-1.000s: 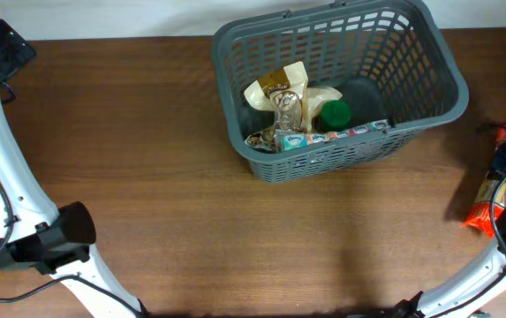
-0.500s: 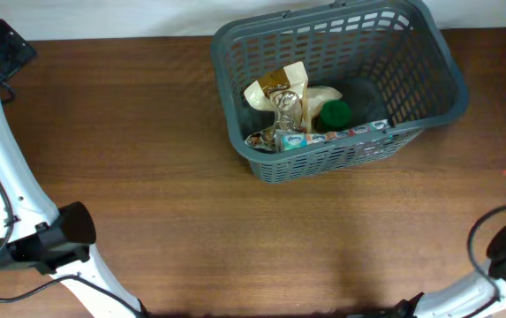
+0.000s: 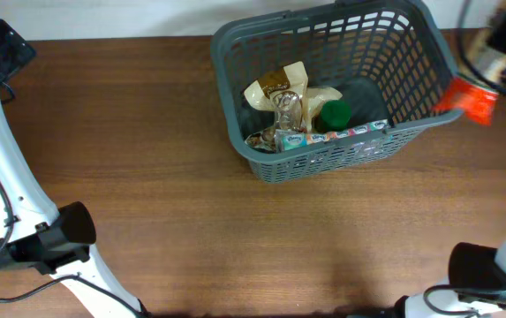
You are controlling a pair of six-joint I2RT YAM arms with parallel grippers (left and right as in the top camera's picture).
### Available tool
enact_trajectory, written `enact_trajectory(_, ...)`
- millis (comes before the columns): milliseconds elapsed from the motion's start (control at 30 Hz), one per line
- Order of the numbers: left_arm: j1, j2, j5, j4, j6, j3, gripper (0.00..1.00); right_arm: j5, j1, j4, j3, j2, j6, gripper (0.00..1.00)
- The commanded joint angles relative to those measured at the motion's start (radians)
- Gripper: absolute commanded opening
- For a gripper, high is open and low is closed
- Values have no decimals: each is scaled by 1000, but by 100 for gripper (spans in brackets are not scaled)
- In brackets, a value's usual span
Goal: Pack container
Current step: 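Grasp the red pasta packet with the right gripper, then carry the pasta packet with the right gripper into the basket and release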
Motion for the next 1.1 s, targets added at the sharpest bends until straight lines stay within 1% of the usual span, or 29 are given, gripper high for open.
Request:
enact_trajectory(0, 2, -26, 0, 2, -13, 13, 99, 160, 84, 41, 37, -27, 214, 4)
enact_trajectory(233, 2, -26, 0, 2, -13, 13, 99, 395, 261, 71, 37, 8, 459, 4)
enact_trajectory(400, 2, -26, 1, 2, -13, 13, 99, 409, 370, 170, 37, 51, 492, 4)
enact_trajectory(467, 2, -26, 1, 2, -13, 13, 99, 440, 407, 187, 37, 73, 576, 4)
enact_trajectory(533, 2, -26, 1, 2, -13, 13, 99, 467, 428, 178, 37, 92, 680, 4)
enact_trajectory(567, 2, -26, 1, 2, -13, 13, 99, 467, 437, 167, 37, 107, 760, 4)
enact_trajectory(633, 2, -26, 0, 2, -13, 13, 99, 466, 445, 155, 37, 127, 845, 4)
enact_trajectory(867, 2, -26, 0, 2, -13, 13, 99, 463, 469, 99, 35, 191, 1040, 4)
enact_trajectory(1067, 2, -26, 0, 2, -13, 13, 99, 394, 497, 69, 35, 254, 1127, 4)
